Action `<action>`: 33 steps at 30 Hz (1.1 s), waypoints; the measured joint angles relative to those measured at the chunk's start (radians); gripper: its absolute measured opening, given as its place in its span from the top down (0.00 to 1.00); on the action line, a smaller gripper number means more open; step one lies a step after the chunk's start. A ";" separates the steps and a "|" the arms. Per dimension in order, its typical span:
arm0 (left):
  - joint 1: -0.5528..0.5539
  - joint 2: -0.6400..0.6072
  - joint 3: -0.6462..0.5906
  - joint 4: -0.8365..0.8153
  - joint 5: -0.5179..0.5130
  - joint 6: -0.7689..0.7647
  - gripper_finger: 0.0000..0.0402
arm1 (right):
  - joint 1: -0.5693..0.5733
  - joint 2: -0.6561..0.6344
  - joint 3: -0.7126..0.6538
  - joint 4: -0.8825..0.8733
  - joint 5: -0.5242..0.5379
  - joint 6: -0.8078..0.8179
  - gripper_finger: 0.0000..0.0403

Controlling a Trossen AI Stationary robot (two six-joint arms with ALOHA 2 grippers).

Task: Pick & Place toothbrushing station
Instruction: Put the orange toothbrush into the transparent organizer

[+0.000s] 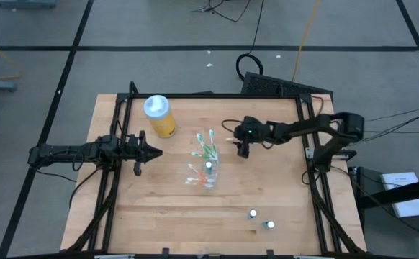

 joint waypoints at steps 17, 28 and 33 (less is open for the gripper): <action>0.000 0.000 0.000 0.000 0.000 0.000 0.88 | -0.023 0.191 0.103 0.007 0.020 -0.015 0.52; 0.000 0.000 0.000 0.000 0.000 0.000 0.88 | -0.027 0.192 0.102 -0.012 0.118 -0.018 0.67; 0.000 0.000 0.000 0.000 0.000 0.000 0.88 | -0.027 0.192 0.102 -0.025 0.119 0.013 0.71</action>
